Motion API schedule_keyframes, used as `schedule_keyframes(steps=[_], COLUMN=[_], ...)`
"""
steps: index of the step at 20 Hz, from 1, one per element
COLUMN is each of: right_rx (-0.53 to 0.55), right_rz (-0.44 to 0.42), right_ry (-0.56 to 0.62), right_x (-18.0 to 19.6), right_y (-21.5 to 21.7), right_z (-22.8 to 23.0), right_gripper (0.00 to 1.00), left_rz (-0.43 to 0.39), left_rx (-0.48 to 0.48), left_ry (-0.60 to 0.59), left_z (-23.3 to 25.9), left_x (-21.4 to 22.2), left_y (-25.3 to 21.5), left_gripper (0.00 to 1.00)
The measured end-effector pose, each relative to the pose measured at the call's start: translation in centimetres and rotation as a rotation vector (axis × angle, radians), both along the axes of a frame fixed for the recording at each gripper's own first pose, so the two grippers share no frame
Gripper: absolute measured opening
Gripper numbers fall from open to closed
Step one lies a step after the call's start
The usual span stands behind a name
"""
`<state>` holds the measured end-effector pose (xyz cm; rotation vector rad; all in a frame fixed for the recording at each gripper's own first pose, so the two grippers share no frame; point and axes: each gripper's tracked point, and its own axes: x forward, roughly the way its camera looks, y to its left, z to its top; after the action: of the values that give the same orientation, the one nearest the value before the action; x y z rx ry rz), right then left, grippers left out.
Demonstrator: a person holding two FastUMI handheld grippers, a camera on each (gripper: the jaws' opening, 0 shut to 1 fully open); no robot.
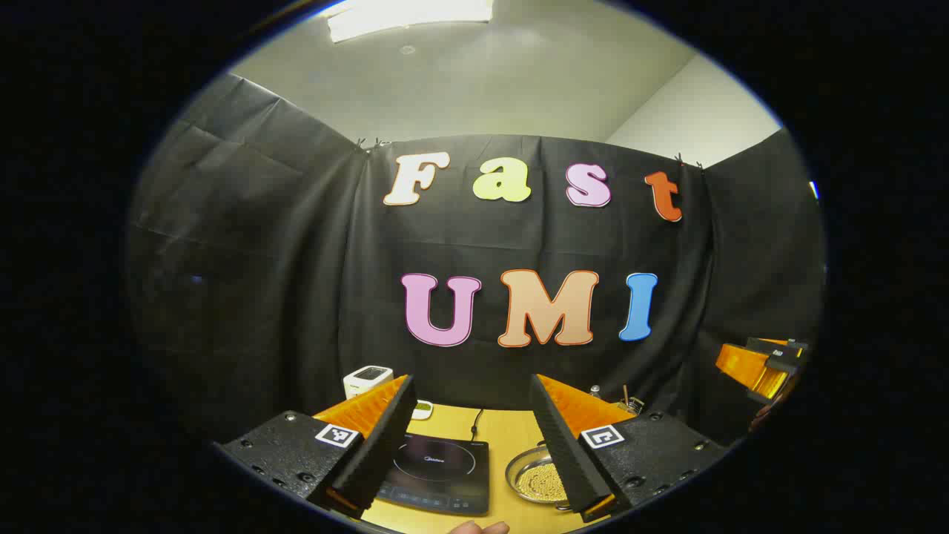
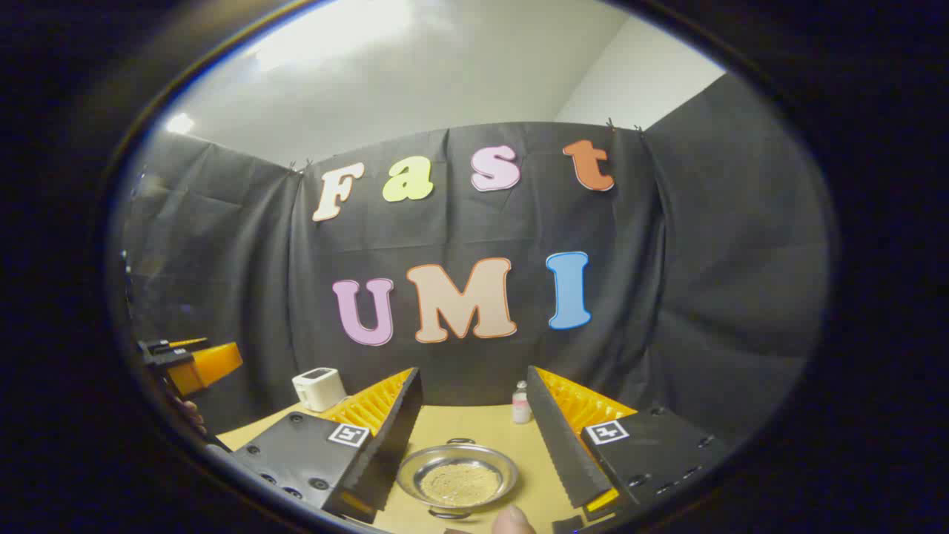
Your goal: First push the handle of the pot to place it horizontally, then grasp the pot with both hands and set it on the induction cooktop.
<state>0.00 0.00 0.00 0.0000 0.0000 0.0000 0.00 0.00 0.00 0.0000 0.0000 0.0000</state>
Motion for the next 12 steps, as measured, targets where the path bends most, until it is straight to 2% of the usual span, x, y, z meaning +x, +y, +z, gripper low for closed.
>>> schedule_keyframes(steps=[2,4,5,6,8,9,11,12], right_rx=[-0.041,-0.022,-0.001,0.013,0.006,-0.001,0.003,-0.002], right_rz=[0.014,0.007,-0.002,0.006,0.021,0.020,0.025,0.026], right_ry=[-0.006,-0.009,-0.009,-0.007,-0.003,0.002,-0.004,-0.005], right_x=[0.3,0.4,0.8,1.0,1.5,1.8,1.8,1.8], right_y=[-0.2,-0.2,-0.2,0.4,1.2,1.3,2.2,2.4], right_z=[-0.1,0.1,0.4,0.5,0.3,0.1,0.3,0.4], right_gripper=[0.87,0.87,0.90,0.87,0.87,0.90,0.87,0.90], left_rz=[0.007,-0.004,-0.001,-0.001,0.007,0.008,-0.011,-0.014], left_rx=[-0.006,0.030,0.059,0.070,0.072,0.069,0.062,0.069], left_ry=[0.007,-0.011,-0.011,-0.012,-0.043,-0.038,-0.024,-0.022], left_z=[-0.1,0.4,0.8,1.1,2.0,2.0,1.3,1.3], left_x=[0.4,0.4,0.8,0.8,1.2,1.3,1.2,1.2], left_y=[-0.2,0.0,0.5,0.7,1.3,1.4,1.0,1.1], left_gripper=[0.88,0.89,0.88,0.88,0.88,0.88,0.88,0.93])
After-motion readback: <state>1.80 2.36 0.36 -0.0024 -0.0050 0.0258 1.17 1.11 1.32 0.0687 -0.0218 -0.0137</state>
